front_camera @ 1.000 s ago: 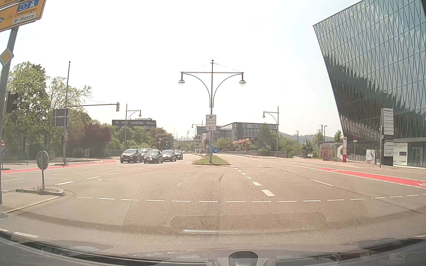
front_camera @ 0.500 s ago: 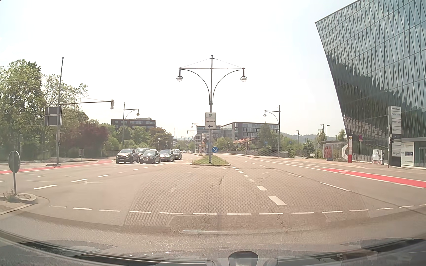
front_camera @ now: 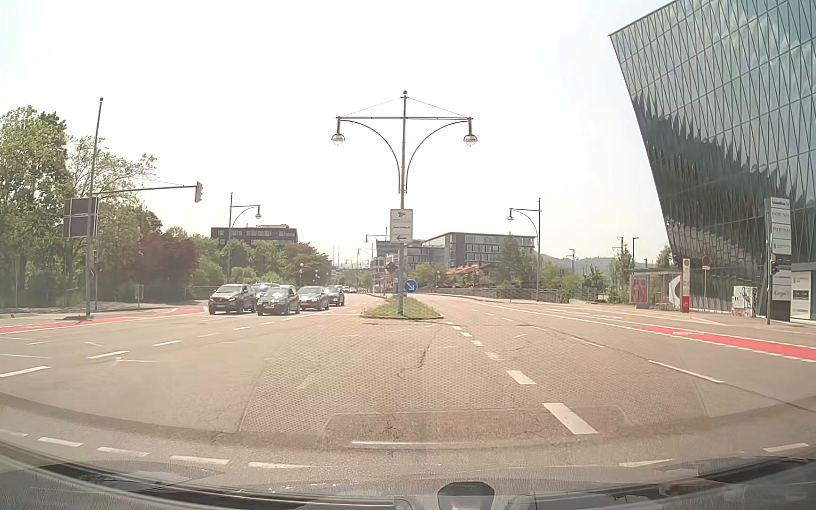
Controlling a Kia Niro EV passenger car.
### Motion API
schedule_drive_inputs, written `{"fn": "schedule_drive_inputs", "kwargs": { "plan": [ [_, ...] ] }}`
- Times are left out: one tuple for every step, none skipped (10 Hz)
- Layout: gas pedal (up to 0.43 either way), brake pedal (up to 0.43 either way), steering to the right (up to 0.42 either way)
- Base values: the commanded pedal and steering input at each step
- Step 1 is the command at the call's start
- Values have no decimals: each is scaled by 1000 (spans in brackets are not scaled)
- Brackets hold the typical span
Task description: Follow the waypoints while adhering to traffic rules and regulations
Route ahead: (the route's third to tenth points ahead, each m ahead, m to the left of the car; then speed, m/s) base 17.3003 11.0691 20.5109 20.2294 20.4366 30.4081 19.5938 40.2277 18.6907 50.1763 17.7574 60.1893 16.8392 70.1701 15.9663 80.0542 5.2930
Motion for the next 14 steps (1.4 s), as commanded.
{"fn": "schedule_drive_inputs", "kwargs": {
  "plan": [
    [409, 0, -1],
    [409, 0, -1],
    [390, 0, -1],
    [358, 0, -1],
    [280, 0, -1],
    [248, 0, -4],
    [240, 0, -9],
    [240, 0, -23],
    [228, 0, -43],
    [189, 0, -75],
    [150, 0, -113],
    [130, 0, -150],
    [110, 0, -190],
    [110, 0, -231]
  ]
}}
